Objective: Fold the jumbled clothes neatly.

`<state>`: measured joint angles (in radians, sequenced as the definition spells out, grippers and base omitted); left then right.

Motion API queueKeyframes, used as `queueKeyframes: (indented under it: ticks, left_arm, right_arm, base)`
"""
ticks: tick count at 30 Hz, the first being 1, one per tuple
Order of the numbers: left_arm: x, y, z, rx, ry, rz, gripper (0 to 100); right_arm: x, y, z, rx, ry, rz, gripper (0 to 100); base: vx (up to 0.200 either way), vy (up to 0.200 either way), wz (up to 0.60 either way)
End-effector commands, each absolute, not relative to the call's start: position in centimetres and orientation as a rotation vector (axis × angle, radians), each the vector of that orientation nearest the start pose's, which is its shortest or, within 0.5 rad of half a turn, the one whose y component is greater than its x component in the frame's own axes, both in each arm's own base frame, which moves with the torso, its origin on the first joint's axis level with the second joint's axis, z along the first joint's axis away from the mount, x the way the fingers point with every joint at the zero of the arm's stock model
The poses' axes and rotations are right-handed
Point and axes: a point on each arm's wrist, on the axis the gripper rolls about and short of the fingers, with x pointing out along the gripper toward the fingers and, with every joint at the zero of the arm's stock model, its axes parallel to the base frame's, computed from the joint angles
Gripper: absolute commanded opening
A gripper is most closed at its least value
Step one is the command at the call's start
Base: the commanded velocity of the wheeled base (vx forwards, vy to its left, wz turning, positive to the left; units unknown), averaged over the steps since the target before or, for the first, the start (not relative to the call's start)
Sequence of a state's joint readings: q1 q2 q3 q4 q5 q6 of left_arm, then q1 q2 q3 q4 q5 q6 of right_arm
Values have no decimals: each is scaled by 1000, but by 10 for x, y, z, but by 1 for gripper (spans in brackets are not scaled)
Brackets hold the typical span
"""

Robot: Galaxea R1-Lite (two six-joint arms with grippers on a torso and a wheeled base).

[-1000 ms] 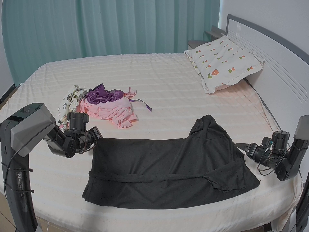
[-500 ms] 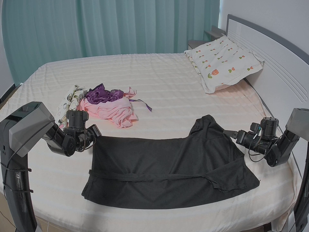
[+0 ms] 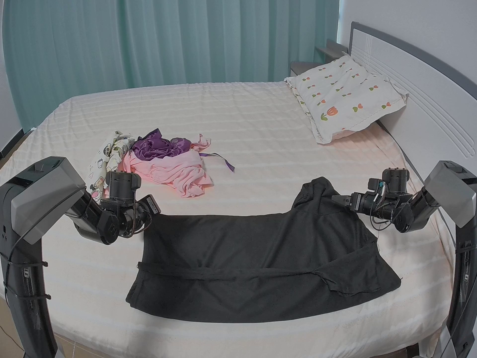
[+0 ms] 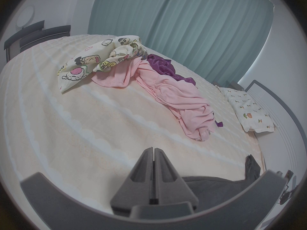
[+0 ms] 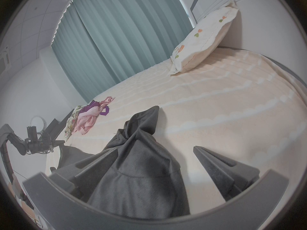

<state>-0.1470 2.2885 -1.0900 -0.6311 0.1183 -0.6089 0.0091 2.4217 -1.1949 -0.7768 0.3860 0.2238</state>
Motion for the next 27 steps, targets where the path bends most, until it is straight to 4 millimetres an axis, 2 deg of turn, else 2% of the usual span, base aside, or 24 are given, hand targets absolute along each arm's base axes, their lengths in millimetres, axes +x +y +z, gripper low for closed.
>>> queueKeyframes:
  ticks: [1,5,10,11,22,27]
  left_arm:
    - [408,-60,42,-517,549,136,0]
    - [407,-60,44,-520,544,136,0]
    - [408,-60,44,-549,542,145,0]
    - [408,-60,44,-557,539,146,0]
    - [408,-57,45,-567,537,154,0]
    - [405,-55,53,-581,522,157,0]
  right_arm:
    - [462,16,4,286,497,358,100]
    - [465,16,6,289,498,365,100]
    - [465,16,1,307,517,386,100]
    - [465,16,2,314,515,385,0]
    - [462,-2,24,439,490,371,0]
    - [454,-18,34,464,475,352,0]
  base:
    - [0,0,0]
    - [0,0,0]
    - [0,0,0]
    - [0,0,0]
    - [0,0,0]
    - [0,0,0]
